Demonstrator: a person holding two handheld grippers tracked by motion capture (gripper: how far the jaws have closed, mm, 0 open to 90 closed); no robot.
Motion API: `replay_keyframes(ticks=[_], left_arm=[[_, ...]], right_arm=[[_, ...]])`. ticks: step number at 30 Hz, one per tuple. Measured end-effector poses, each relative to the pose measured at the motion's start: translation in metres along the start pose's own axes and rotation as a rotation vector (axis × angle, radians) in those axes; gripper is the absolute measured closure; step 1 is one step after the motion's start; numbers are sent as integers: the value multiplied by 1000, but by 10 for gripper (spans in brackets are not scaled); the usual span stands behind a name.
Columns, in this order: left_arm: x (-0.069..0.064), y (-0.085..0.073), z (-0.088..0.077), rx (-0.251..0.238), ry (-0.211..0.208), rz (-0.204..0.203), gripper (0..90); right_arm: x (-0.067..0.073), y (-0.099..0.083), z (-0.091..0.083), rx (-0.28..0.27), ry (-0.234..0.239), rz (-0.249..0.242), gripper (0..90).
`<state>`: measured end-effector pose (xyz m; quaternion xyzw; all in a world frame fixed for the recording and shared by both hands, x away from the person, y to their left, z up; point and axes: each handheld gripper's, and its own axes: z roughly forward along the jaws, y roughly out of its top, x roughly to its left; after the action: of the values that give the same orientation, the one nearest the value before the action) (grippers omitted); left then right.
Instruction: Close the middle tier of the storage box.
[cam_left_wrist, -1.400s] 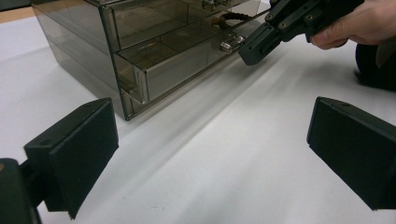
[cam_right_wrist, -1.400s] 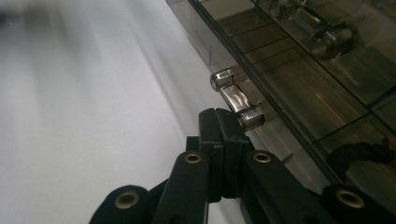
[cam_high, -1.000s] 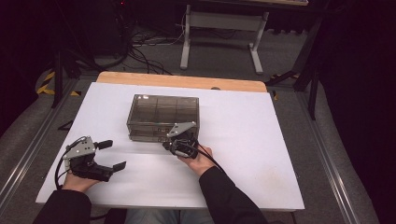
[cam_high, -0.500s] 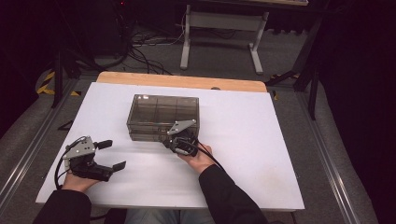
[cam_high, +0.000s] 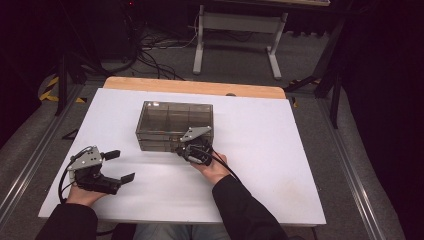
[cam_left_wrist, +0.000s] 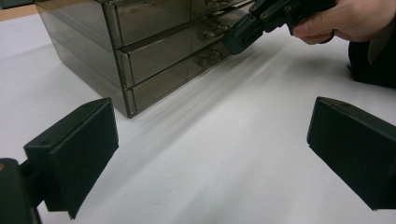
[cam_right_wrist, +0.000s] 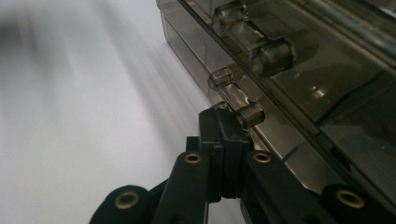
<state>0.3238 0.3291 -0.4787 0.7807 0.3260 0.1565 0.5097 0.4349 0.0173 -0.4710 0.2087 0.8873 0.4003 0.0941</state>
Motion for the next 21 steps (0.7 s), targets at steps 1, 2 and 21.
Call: replay_keyframes(ticks=[1, 2, 21], left_arm=[[0, 0, 0, 0, -5, -10, 27], [0, 0, 1, 1, -2, -4, 27], [1, 0, 2, -9, -8, -2, 27]], right_arm=[[0, 0, 0, -2, -4, 3, 900], [-1, 0, 0, -8, -8, 8, 900], [1, -1, -19, -10, 103, 71, 692]])
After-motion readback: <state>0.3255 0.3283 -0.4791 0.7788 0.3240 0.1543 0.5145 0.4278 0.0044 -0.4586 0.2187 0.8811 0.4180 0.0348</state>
